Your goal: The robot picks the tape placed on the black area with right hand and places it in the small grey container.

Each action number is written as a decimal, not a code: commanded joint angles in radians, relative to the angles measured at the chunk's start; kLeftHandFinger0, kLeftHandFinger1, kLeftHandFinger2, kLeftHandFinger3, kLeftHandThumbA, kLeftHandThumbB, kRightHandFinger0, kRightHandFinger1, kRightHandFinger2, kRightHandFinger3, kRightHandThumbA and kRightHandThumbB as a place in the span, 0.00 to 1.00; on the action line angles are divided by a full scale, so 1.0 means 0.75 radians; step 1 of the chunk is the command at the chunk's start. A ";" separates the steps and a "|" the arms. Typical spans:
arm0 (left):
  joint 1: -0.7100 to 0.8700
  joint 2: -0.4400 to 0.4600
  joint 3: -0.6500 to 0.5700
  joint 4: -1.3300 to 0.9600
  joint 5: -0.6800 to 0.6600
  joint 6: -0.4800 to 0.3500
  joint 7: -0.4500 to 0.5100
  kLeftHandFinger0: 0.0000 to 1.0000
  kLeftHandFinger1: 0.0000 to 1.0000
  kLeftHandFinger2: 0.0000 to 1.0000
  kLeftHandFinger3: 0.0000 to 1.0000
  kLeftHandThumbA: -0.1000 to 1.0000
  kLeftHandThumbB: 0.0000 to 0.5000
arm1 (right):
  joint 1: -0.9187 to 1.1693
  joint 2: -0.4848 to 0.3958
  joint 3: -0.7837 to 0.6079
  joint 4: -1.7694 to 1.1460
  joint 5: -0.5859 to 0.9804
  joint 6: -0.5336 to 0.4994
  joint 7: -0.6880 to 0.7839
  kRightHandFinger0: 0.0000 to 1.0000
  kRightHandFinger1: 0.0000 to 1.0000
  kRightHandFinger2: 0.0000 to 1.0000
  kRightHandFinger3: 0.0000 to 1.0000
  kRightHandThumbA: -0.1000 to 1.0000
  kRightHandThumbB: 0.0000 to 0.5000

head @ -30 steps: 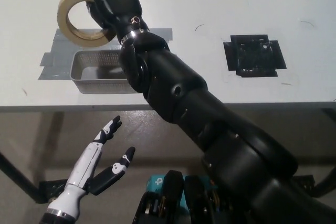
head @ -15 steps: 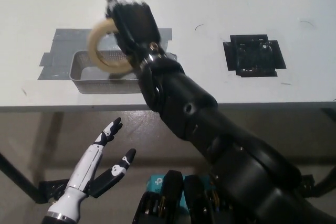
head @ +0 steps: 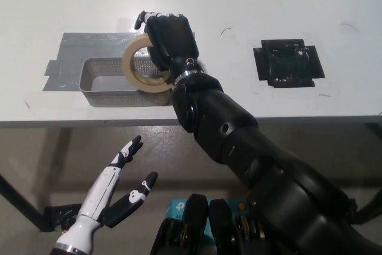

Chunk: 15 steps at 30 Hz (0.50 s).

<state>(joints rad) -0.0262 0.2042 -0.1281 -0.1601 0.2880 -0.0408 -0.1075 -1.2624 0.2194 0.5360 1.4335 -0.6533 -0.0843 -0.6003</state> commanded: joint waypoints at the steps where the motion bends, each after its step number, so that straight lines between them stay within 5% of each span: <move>1: -0.002 0.000 -0.004 -0.044 -0.007 -0.025 -0.004 1.00 1.00 1.00 1.00 0.76 0.32 | -0.090 0.016 -0.017 -0.027 0.025 -0.019 -0.066 0.00 0.14 0.70 0.58 0.00 0.34; 5: 0.007 0.003 -0.008 -0.048 -0.012 -0.034 -0.006 1.00 1.00 1.00 1.00 0.75 0.31 | -0.094 0.025 -0.027 -0.031 0.037 -0.050 -0.074 0.00 0.14 0.59 0.56 0.00 0.38; 6: 0.007 0.004 -0.009 -0.048 -0.015 -0.033 -0.009 1.00 1.00 1.00 1.00 0.74 0.31 | -0.099 0.033 -0.041 -0.032 0.053 -0.051 -0.046 0.00 0.19 0.61 0.50 0.08 0.23; 7: 0.007 0.004 -0.011 -0.049 -0.011 -0.032 -0.008 1.00 1.00 1.00 1.00 0.74 0.31 | -0.101 0.036 -0.048 -0.033 0.058 -0.059 -0.040 0.05 0.26 0.63 0.52 0.18 0.22; 8: 0.006 0.003 -0.012 -0.045 -0.014 -0.033 -0.008 1.00 1.00 1.00 1.00 0.74 0.33 | -0.106 0.042 -0.054 -0.033 0.066 -0.068 0.003 0.45 0.67 0.94 0.92 0.33 0.32; 10: 0.008 0.001 -0.013 -0.050 -0.019 -0.020 -0.013 1.00 1.00 1.00 1.00 0.75 0.33 | -0.113 0.053 -0.059 -0.033 0.073 -0.054 0.062 1.00 1.00 1.00 1.00 0.60 0.55; 12: 0.015 -0.001 -0.020 -0.050 -0.020 -0.020 -0.013 1.00 1.00 1.00 1.00 0.73 0.32 | -0.106 0.062 -0.046 -0.037 0.057 -0.029 0.048 1.00 1.00 1.00 1.00 0.75 0.67; 15: 0.019 0.000 -0.025 -0.061 -0.019 -0.011 -0.016 1.00 1.00 1.00 1.00 0.72 0.32 | -0.100 0.068 -0.048 -0.044 0.059 -0.027 0.022 1.00 1.00 1.00 1.00 0.85 0.71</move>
<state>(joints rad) -0.0169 0.2041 -0.1430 -0.1652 0.2839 -0.0404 -0.1077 -1.2652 0.2469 0.5068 1.4305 -0.6240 -0.0972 -0.5825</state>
